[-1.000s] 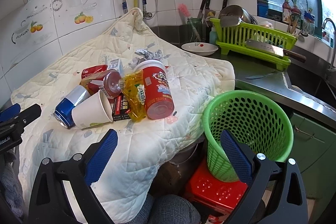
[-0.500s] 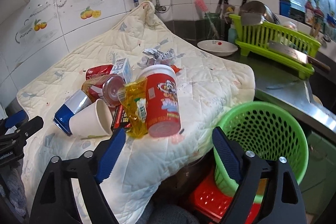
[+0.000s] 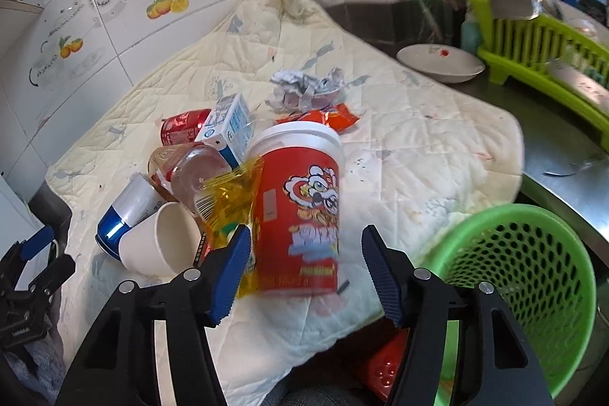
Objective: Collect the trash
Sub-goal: 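Reach the right gripper to the red printed cup and close on it, then lift the red cup toward the green basket with right while left grasps the yellow snack bag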
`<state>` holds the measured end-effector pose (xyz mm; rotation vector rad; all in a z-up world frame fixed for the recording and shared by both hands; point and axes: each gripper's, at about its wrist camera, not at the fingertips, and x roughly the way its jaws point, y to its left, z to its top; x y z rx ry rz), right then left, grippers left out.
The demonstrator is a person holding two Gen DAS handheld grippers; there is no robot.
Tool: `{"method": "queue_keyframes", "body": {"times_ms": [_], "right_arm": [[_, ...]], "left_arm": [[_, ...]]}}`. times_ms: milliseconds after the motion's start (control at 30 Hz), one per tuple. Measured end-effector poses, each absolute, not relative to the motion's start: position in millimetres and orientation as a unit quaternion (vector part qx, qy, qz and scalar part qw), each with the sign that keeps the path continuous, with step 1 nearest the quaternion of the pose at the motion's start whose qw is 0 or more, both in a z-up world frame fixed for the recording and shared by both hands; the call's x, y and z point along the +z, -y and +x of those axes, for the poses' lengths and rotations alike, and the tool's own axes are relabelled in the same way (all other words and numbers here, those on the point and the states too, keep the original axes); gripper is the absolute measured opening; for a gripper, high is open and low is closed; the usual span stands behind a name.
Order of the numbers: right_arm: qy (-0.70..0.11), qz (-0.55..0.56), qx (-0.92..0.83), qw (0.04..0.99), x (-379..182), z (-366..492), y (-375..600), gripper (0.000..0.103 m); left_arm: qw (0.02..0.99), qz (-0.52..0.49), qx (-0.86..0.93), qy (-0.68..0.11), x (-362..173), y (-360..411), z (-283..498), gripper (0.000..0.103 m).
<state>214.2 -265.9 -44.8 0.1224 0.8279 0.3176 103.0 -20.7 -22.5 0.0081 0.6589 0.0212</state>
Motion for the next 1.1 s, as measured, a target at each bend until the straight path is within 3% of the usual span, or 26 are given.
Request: {"method": "queue_keyframes", "body": {"times_ms": [467,733,1100], "right_arm": [[-0.450,0.097,0.224,0.859,-71,278,264,0.059],[-0.467,0.134,0.245,0.839,-83,296,265,0.068],[-0.480,0.199,0.285,0.806,-105,308,272,0.070]], "left_arm": [[0.944,0.008,-0.005,-0.330,-28,28,116,0.097],[0.943,0.008,-0.022,-0.333,-28,33,123,0.096],[0.939,0.014,-0.059,-0.337,-27,52,135,0.094]]}}
